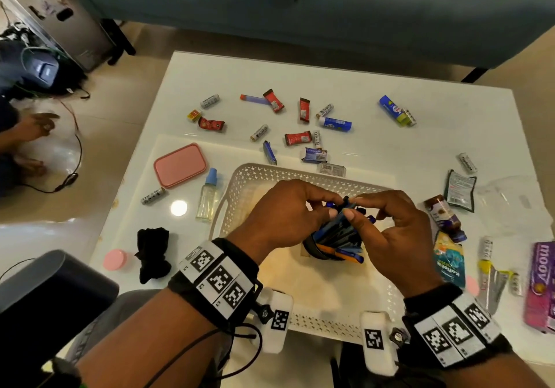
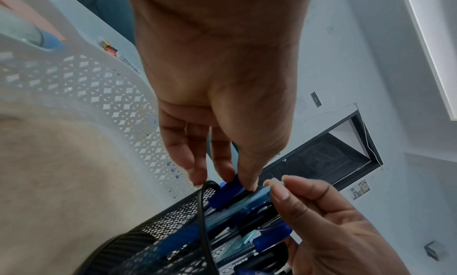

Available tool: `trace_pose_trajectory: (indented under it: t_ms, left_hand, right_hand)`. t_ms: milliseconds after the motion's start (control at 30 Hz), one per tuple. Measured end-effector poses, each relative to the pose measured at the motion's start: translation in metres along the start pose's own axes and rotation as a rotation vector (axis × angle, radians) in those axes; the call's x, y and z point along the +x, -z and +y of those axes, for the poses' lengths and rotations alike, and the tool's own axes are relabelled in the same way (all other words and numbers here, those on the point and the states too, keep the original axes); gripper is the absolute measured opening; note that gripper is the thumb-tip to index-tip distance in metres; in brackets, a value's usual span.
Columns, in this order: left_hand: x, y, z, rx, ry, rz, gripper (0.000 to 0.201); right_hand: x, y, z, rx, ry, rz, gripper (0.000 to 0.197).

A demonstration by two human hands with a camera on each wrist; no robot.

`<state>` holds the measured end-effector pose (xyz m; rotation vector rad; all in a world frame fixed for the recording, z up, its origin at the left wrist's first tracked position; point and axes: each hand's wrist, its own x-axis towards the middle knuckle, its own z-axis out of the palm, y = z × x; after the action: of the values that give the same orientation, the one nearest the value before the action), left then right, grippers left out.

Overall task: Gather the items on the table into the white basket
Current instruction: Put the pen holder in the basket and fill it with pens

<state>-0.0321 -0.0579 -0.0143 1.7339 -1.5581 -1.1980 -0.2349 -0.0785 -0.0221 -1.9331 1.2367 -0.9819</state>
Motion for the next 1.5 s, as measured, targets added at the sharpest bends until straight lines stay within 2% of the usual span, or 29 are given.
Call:
trace_pose_trajectory:
  t_ms: [100, 233, 367, 467, 567, 667, 833, 1000, 1133, 1200, 1300, 1367, 1500]
  left_hand:
    - [0.001, -0.002, 0.0, 0.023, -0.052, -0.023, 0.025]
    - [0.001, 0.0, 0.0, 0.015, -0.016, 0.034, 0.024]
    - [0.005, 0.002, -0.006, 0.116, 0.077, 0.12, 0.027]
    - [0.005, 0.0, -0.011, 0.251, 0.194, -0.001, 0.026]
    - [0.001, -0.004, -0.009, 0.256, 0.2, -0.085, 0.022]
    - [0.002, -0.005, -0.005, 0.253, 0.15, -0.064, 0.026]
    - [0.0, -0.008, 0.0, 0.127, 0.133, -0.047, 0.028]
    - [0.0, -0.01, 0.001, 0.059, 0.179, -0.079, 0.036]
    - [0.0, -0.008, 0.001, 0.084, 0.16, -0.078, 0.042]
    - [0.001, -0.007, -0.002, 0.089, 0.173, -0.075, 0.039]
    - [0.001, -0.007, -0.005, 0.086, 0.211, -0.103, 0.032]
    - [0.0, -0.007, -0.004, 0.062, 0.223, -0.142, 0.027]
    - [-0.001, -0.009, -0.003, 0.04, 0.192, -0.194, 0.044]
  right_hand:
    - [0.001, -0.003, 0.005, 0.003, 0.032, -0.047, 0.014]
    - [0.003, 0.001, 0.003, -0.028, -0.024, -0.074, 0.013]
    - [0.005, 0.005, 0.002, -0.077, -0.123, -0.114, 0.029]
    - [0.005, 0.006, 0.009, -0.233, -0.318, -0.285, 0.042]
    - [0.003, 0.001, 0.013, -0.241, -0.357, -0.425, 0.038]
    - [0.005, 0.003, 0.011, -0.25, -0.292, -0.364, 0.029]
    - [0.012, 0.012, 0.005, -0.137, -0.269, -0.165, 0.021]
    - [0.013, 0.015, 0.014, -0.118, -0.342, -0.159, 0.021]
    - [0.014, 0.018, 0.016, -0.076, -0.38, -0.151, 0.02]
    - [0.016, 0.02, 0.017, -0.107, -0.394, -0.181, 0.019]
    - [0.016, 0.023, 0.021, -0.193, -0.464, -0.344, 0.024]
    - [0.015, 0.024, 0.021, -0.135, -0.546, -0.411, 0.032]
    - [0.015, 0.024, 0.008, 0.016, -0.601, -0.47, 0.033]
